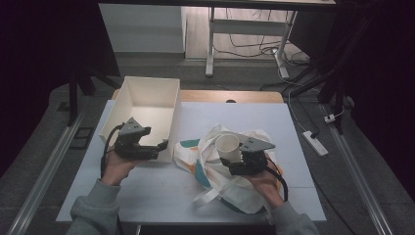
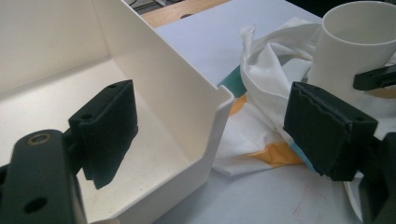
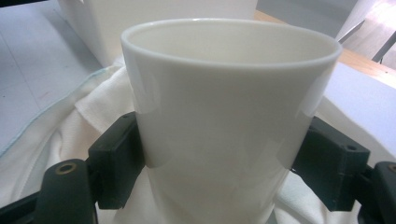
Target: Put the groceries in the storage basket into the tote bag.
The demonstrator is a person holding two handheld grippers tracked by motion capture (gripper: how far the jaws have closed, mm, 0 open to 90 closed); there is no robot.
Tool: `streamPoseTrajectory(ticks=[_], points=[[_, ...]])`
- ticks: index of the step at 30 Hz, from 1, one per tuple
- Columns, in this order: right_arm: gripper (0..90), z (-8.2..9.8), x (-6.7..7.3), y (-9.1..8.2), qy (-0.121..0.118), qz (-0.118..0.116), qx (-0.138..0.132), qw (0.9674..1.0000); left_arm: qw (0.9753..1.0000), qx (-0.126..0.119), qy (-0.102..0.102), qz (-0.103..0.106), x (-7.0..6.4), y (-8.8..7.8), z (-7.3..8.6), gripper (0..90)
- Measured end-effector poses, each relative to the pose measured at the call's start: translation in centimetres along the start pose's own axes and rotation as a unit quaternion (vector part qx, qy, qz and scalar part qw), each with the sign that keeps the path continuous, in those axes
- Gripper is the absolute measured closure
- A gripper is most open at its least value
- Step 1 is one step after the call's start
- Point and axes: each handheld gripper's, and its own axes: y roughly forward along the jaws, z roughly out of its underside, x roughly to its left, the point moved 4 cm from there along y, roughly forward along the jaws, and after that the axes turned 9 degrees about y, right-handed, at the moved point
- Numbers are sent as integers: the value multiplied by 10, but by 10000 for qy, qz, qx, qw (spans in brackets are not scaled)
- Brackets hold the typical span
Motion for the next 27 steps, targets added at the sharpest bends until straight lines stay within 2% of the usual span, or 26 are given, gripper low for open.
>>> streamPoseTrajectory(ticks=[5,11,14,15,16,19,21,24,27], points=[[224,4,0,7,-28,20,9,10000,10000,47,20,6,-1,2,1,177],[224,16,-3,19,-61,29,171,9998,10000,56,25,10,-1,3,1,177],[224,25,-7,24,-155,143,249,9995,10000,61,24,7,-1,3,1,177],[224,25,-7,24,-155,143,249,9995,10000,58,25,10,-1,3,1,177],[224,26,-10,23,-36,93,228,9997,10000,50,26,10,-1,2,1,177],[224,27,-12,22,3,111,219,9997,10000,36,23,7,-1,2,1,177],[224,27,-14,18,101,173,350,9992,10000,37,18,7,0,1,2,177],[225,29,-16,13,74,294,528,9981,10000,32,21,8,0,1,2,177],[225,31,-18,10,148,274,529,9981,10000,23,18,-3,0,0,2,177]])
